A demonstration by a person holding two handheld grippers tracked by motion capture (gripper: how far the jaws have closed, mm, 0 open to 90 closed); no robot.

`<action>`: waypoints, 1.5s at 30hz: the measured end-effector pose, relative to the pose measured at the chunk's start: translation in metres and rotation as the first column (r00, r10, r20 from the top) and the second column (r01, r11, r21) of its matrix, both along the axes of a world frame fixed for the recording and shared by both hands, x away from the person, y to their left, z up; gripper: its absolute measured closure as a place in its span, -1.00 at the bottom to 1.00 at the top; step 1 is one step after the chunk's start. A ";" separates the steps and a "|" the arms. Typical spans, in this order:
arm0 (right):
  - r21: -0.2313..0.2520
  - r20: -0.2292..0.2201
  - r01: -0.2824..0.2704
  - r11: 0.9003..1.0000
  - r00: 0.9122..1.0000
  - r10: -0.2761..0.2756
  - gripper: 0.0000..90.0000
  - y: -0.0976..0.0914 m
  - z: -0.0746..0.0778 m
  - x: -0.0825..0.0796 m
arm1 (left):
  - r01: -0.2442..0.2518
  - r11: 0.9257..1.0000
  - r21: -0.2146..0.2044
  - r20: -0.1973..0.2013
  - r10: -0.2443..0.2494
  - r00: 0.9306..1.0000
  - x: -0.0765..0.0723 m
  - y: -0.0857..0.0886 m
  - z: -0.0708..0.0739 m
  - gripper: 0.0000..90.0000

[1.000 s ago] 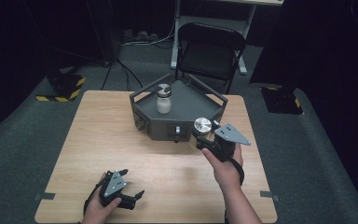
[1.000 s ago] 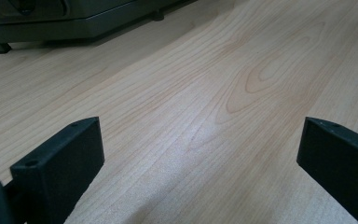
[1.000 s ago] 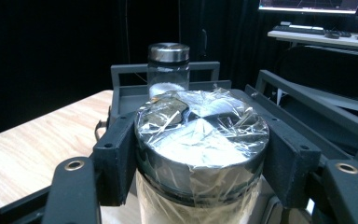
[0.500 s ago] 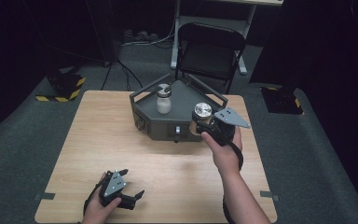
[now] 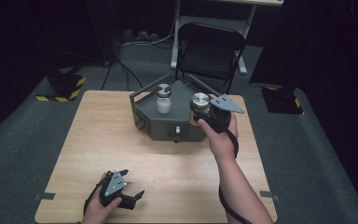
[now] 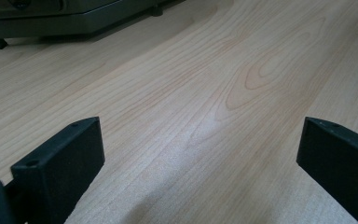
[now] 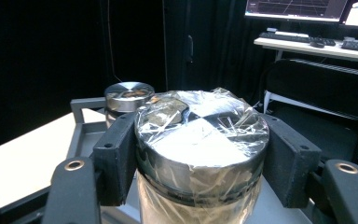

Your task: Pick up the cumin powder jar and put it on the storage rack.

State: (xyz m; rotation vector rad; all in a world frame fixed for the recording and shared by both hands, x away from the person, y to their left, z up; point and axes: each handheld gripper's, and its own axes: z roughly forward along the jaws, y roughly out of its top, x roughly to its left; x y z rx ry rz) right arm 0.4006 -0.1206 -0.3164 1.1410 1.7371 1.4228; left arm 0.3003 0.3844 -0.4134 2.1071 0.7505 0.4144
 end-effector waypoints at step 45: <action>-0.015 -0.078 0.050 0.999 0.996 -0.051 -0.22 0.019 -0.031 0.074 | 0.014 1.000 -0.010 -0.007 -0.014 1.000 0.001 0.003 0.000 -0.98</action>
